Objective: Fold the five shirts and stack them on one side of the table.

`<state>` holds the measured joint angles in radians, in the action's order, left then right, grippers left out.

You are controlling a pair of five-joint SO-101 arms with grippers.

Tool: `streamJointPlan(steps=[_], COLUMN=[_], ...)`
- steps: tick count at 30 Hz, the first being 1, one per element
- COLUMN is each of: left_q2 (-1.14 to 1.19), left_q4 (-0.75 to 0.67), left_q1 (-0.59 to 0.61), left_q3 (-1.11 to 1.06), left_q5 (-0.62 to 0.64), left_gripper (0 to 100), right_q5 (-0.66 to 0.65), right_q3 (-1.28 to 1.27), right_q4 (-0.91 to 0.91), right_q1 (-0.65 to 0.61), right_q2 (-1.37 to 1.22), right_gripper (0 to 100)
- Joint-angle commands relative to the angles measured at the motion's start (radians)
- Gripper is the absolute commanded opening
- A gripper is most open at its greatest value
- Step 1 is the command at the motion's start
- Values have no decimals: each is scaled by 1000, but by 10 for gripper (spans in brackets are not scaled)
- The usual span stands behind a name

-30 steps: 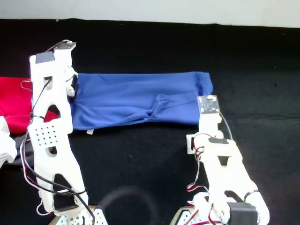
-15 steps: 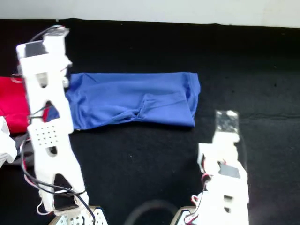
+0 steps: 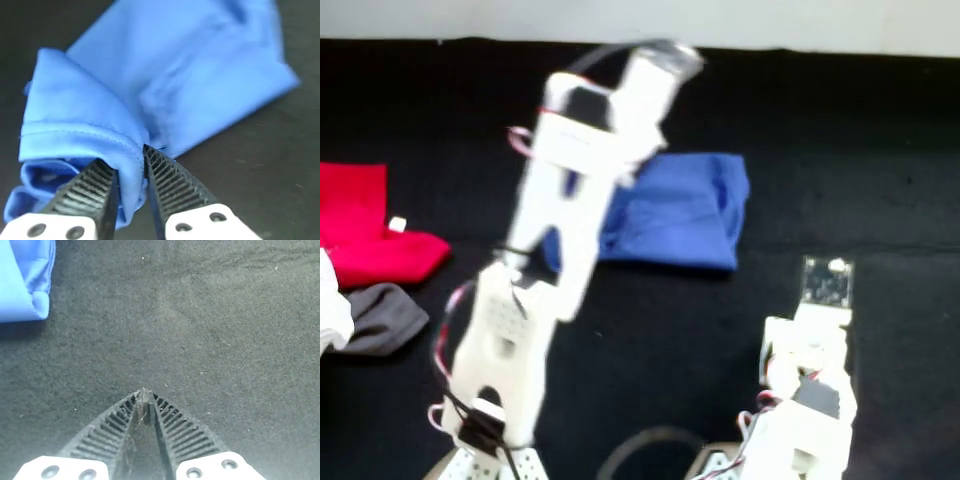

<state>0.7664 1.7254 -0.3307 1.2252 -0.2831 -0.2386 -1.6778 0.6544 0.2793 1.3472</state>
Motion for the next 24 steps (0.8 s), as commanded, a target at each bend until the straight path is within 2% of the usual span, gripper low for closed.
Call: streamJointPlan(steps=[1, 10, 19, 24], left_q2=[-31, 79, 159, 162], left_q4=[-114, -295, -445, -454], left_q1=[-65, -159, -173, -165], left_q3=[1, 1, 1, 1], left_q5=[-2, -2, -3, 0], left_gripper=[8, 8, 14, 103], right_q5=[-11, -11, -11, -11], right_q3=[-54, -54, -54, -54], right_q4=[7, 7, 7, 7], right_q1=[12, 10, 8, -22], right_q2=[16, 16, 16, 16], right_gripper=[5, 5, 5, 5])
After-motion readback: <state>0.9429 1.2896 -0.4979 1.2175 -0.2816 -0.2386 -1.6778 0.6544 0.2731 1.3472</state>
